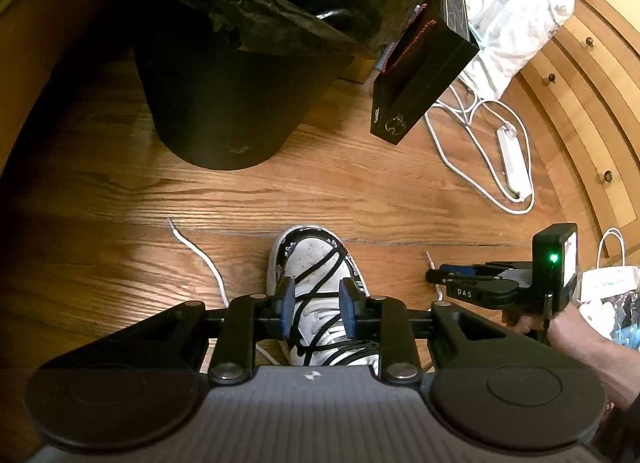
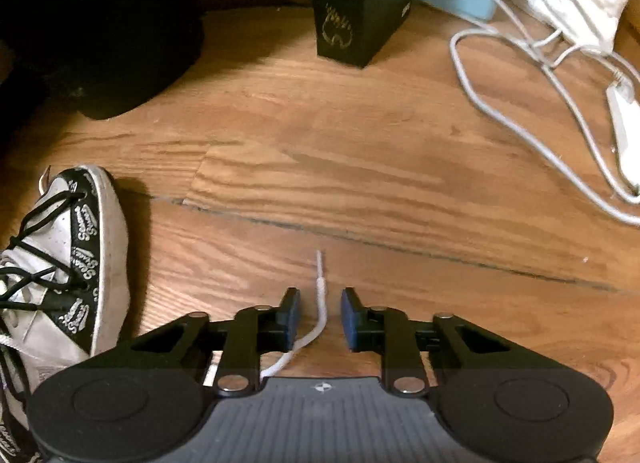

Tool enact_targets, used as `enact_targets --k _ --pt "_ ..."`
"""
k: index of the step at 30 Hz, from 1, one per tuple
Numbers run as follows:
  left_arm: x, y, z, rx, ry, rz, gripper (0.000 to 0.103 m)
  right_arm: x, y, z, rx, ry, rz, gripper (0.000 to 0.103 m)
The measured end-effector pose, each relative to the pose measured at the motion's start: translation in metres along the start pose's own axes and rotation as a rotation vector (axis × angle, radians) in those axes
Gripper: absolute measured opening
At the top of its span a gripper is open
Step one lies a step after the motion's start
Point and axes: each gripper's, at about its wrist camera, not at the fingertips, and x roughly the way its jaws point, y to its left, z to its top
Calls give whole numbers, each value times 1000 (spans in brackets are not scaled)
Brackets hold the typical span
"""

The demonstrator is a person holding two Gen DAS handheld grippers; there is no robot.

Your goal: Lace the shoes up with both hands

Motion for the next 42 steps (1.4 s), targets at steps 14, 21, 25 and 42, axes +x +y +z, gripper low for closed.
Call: enact_targets --k 14,21,25,42 --pt "-3 -10 -1 20 -29 -39 27 -49 17 7 -13 -93 160 4" --pt "-9 -13 -2 -25 -79 -213 25 -122 61 4 -158 -267 344 4" --pt "-15 -15 -3 -36 -118 -324 25 -143 77 -3 -237 -324 401 4" --pt "-34 -27 -3 36 -186 -452 25 -180 91 -12 -361 -423 441 4"
